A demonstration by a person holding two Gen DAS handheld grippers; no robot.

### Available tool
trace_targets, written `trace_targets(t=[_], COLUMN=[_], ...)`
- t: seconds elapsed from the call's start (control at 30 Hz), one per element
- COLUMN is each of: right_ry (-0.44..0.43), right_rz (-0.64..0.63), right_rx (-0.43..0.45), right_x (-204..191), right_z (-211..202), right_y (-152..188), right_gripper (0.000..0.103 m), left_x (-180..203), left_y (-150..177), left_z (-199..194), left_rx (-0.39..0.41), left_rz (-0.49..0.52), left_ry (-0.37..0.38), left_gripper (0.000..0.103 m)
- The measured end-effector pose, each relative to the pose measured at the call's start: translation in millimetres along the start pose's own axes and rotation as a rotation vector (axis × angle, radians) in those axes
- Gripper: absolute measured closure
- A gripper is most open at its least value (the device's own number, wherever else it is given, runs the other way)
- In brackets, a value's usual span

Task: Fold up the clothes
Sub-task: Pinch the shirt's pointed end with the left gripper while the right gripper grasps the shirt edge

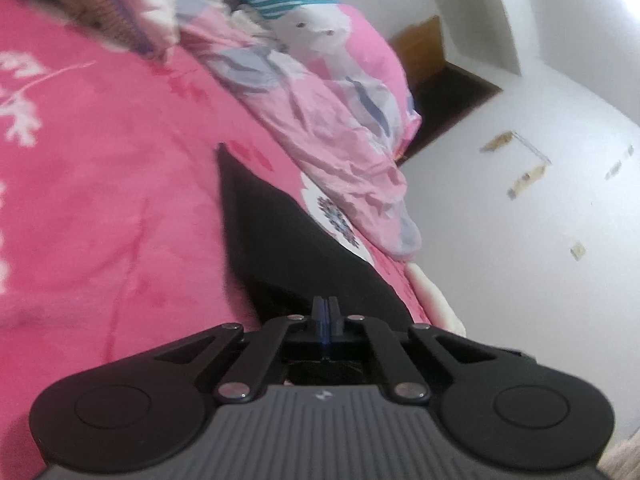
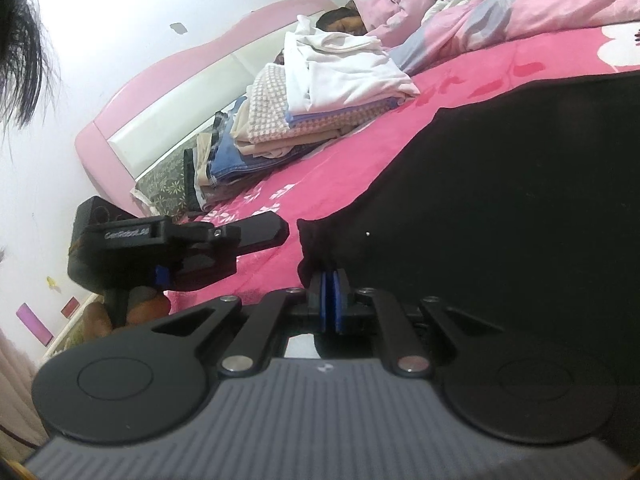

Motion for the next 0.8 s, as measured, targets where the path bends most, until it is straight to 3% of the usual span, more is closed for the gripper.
trace_targets(t=[0.1, 0.23, 0.33, 0.4, 0.5, 0.57, 0.63, 0.8], right_ry=[0.004, 0.009, 0.014, 0.015, 0.017, 0.019, 0.021, 0.024], right_rz=[-0.020, -0.080, -0.107, -0.110, -0.116, -0.120, -0.126, -0.138], right_rx=[-0.001, -0.004, -0.006, -0.005, -0.003, -0.002, -0.002, 0.002], right_x=[-1.8, -9.6, -12.8, -13.1, -13.5, -13.8, -14.2, -14.3], right_z=[0.6, 2.5, 4.0, 3.9, 3.9, 3.8, 4.1, 4.2], right_y=[1.8, 5.3, 6.4, 6.9, 7.5, 8.0, 8.7, 11.4], right_gripper=[0.099, 0.099, 0.099, 0.099, 0.099, 0.099, 0.099, 0.099], left_x=[-1.9, 4.2, 6.6, 7.2, 5.4, 2.8, 0.1, -6.8], left_y=[-1.5, -0.9, 0.0, 0.7, 1.9, 2.9, 4.2, 3.6], left_z=[-2.4, -1.0, 3.1, 5.6, 9.1, 11.5, 12.9, 8.5], left_rx=[-0.018, -0.028, -0.046, -0.058, -0.075, -0.084, -0.086, -0.079], left_rz=[-0.010, 0.024, 0.039, 0.039, 0.031, 0.018, 0.004, -0.045], left_ry=[0.019, 0.000, -0.022, -0.030, -0.042, -0.047, -0.044, -0.020], left_gripper=[0.102, 0.073, 0.069, 0.070, 0.078, 0.093, 0.101, 0.103])
Point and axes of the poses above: each gripper's, at about its wrist camera, not at the fingertips, and z roughly the way its jaws point, x to its right, y to its underside, the point moved 1 cm from there along z, roughly the way its jaws point, and after that the axes turned 7 degrees about z, right-handed, at the moved point
